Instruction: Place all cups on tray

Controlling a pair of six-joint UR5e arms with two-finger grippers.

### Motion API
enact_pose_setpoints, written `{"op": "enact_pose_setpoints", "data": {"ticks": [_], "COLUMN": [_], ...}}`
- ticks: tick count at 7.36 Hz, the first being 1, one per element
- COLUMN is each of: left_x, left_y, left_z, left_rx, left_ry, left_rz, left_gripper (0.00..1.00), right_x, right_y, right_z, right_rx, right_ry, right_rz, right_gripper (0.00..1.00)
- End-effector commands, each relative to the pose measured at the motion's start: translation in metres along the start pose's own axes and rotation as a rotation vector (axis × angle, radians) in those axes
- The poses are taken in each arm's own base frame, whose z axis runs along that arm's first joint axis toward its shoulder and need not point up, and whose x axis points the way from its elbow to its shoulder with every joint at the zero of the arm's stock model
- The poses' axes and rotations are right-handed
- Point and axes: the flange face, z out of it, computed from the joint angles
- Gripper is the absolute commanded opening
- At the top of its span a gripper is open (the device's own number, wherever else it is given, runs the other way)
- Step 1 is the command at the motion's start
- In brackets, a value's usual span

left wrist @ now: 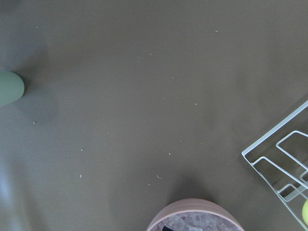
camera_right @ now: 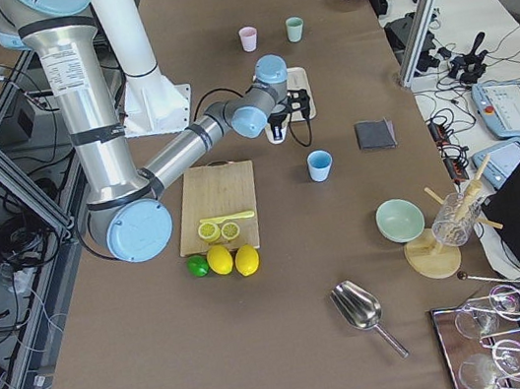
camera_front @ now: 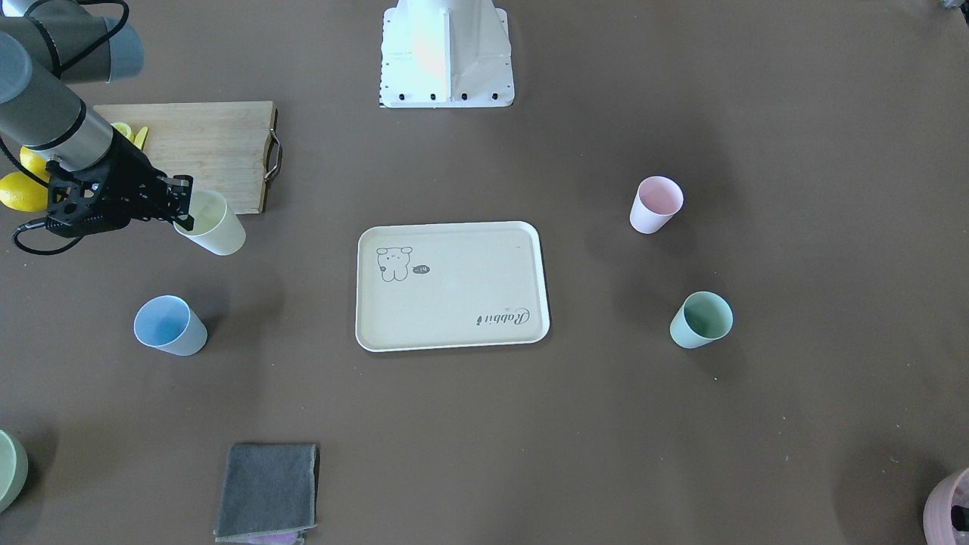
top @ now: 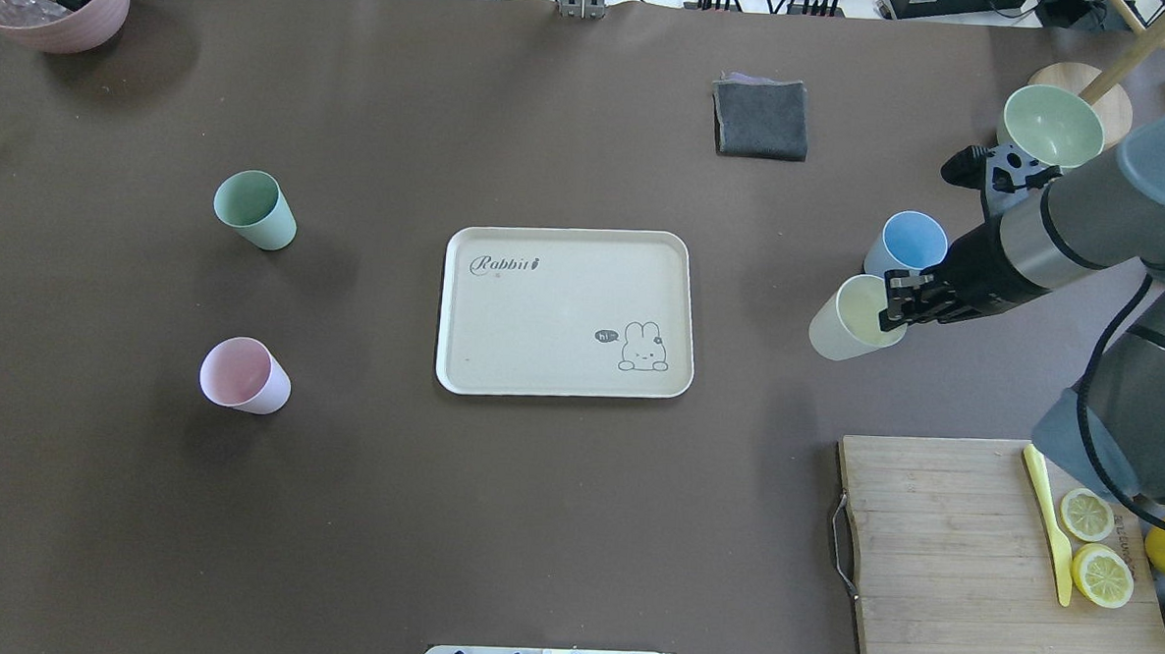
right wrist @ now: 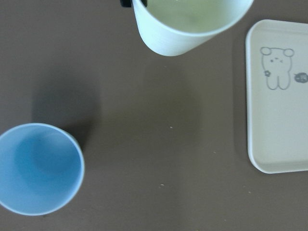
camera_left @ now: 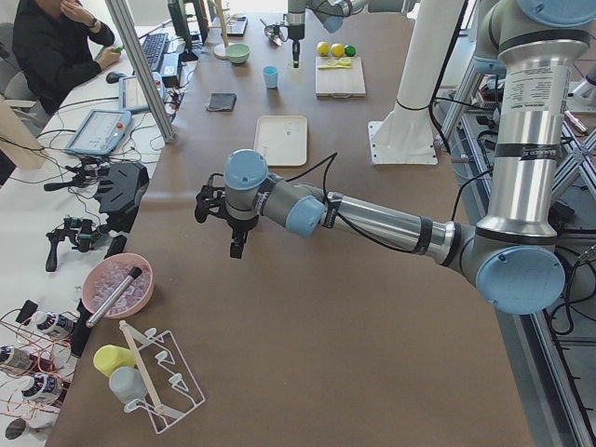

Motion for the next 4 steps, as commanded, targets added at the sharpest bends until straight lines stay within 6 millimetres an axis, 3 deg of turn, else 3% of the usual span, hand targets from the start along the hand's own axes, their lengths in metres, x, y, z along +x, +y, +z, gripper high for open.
{"op": "enact_pose_setpoints", "data": {"ticks": [1, 2, 4], "left_x": [0.078, 0.117, 0.153], "left_y": [0.018, 0.033, 0.054], "left_z": [0.034, 0.045, 0.074], "left_rx": [-0.030, -0.019, -0.041], "left_ry": [0.063, 0.043, 0.020], "left_rz": [-0.076, -0.091, -0.091], "left_gripper": [0.98, 0.98, 0.98], "right_x": [-0.074, -0.103, -0.150], "right_y": [-0.002, 0.003, 0.014], "right_z": [0.002, 0.010, 0.022], "right_rx": [0.006, 0.015, 0.009], "right_ry": [-0.021, -0.007, 0.018], "right_rz": [0.050, 0.058, 0.046], "right_gripper": [0.00, 0.00, 0.00]}}
